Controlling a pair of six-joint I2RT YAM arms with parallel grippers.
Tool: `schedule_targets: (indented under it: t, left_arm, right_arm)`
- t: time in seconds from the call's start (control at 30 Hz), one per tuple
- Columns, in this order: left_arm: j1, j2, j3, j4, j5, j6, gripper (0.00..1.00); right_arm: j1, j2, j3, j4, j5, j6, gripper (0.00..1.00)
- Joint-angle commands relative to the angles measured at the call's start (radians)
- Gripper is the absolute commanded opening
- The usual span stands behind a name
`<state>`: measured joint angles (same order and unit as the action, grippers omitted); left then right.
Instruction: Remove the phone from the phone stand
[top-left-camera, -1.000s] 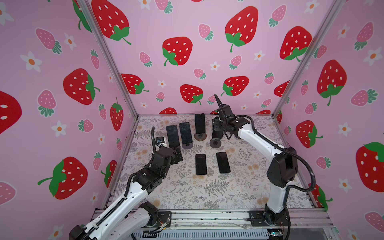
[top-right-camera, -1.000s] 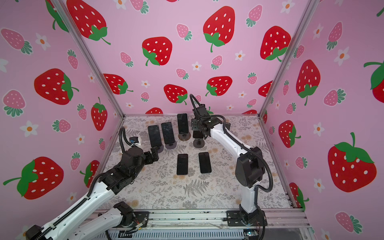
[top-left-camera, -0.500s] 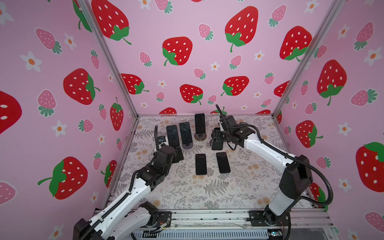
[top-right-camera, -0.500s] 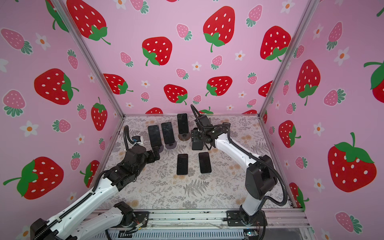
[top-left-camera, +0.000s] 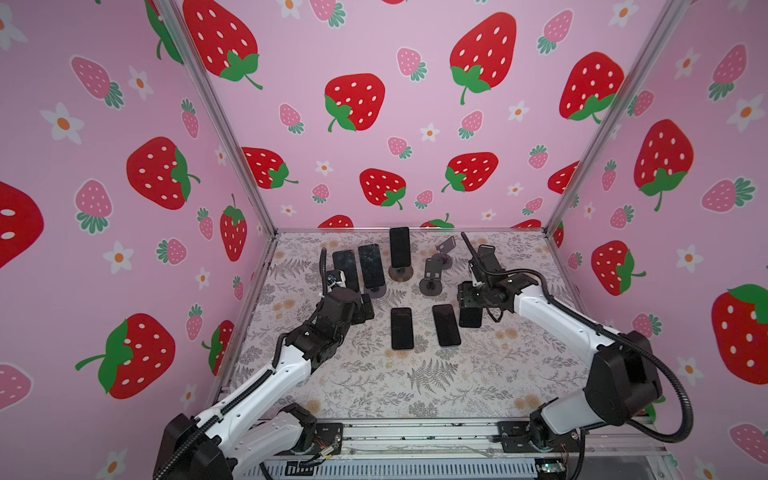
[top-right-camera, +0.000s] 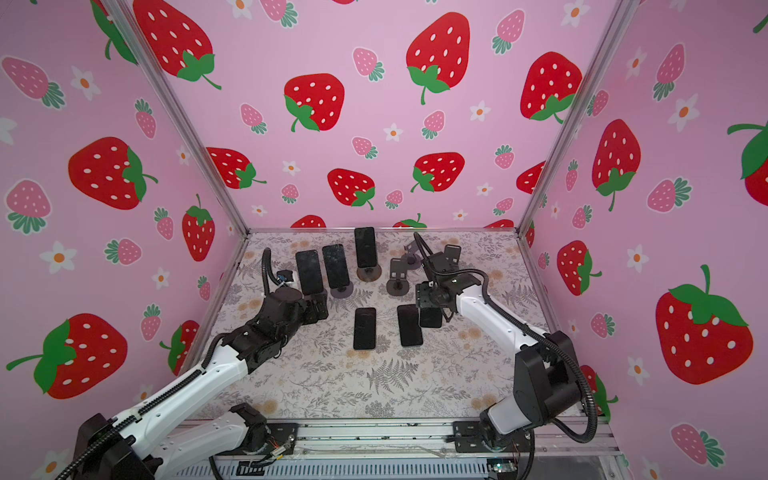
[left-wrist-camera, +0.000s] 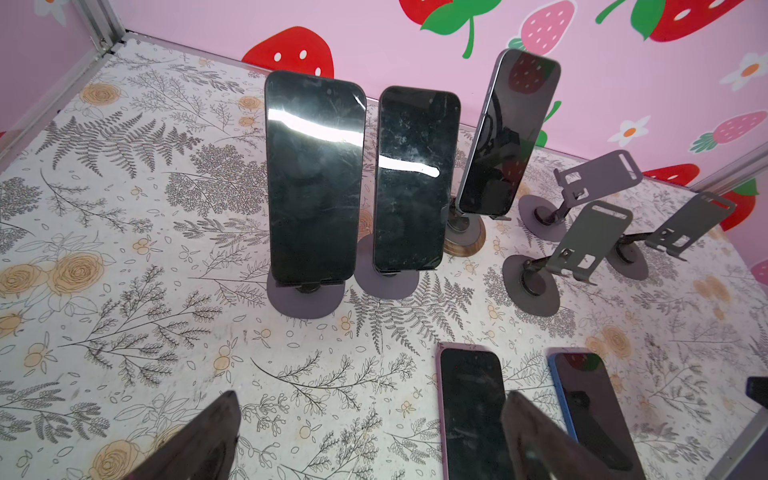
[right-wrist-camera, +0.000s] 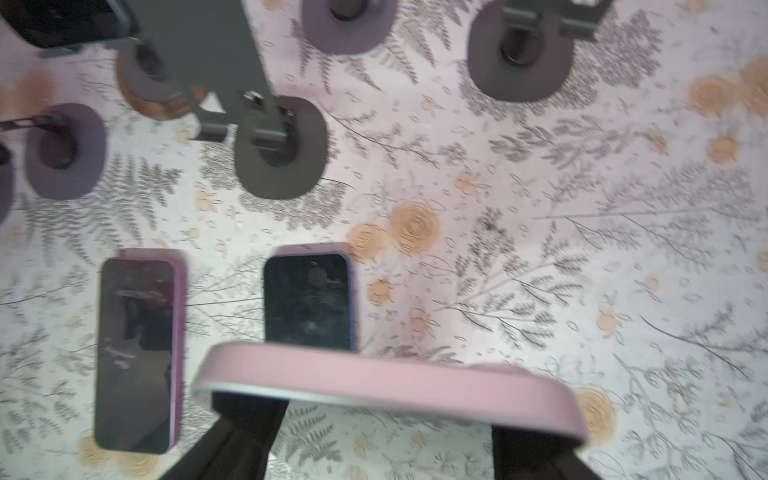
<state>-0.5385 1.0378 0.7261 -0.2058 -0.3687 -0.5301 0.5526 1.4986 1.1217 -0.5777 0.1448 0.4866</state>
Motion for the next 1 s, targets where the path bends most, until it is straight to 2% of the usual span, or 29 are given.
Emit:
schedule_targets:
  t: [0.0,0.13,0.53,0.83,0.97]
  left_arm:
    - [0.005,0.003,0.026,0.029,-0.001,-0.031,0.99]
    - [0.005,0.004,0.03,0.034,0.015,-0.025,0.99]
    - [0.005,-0.026,-0.002,0.033,0.024,-0.046,0.99]
    - [0.005,-0.049,-0.002,0.006,0.009,-0.039,0.99]
    - [0.005,-0.059,0.004,-0.019,-0.006,-0.05,0.99]
  right_arm:
    - [-0.02,-0.017,-0.049,0.008,0.024,-0.012,0.69]
    - [-0.056,0.014,-0.1,0.033,-0.009,-0.001,0.69]
    - [-0.062,0.12,-0.079,0.02,-0.059,-0.028,0.69]
    - [-0.06,0.223,-0.031,0.018,-0.105,-0.004,0.68]
    - [-0.06,0.22,-0.027,0.052,-0.148,0.007,0.68]
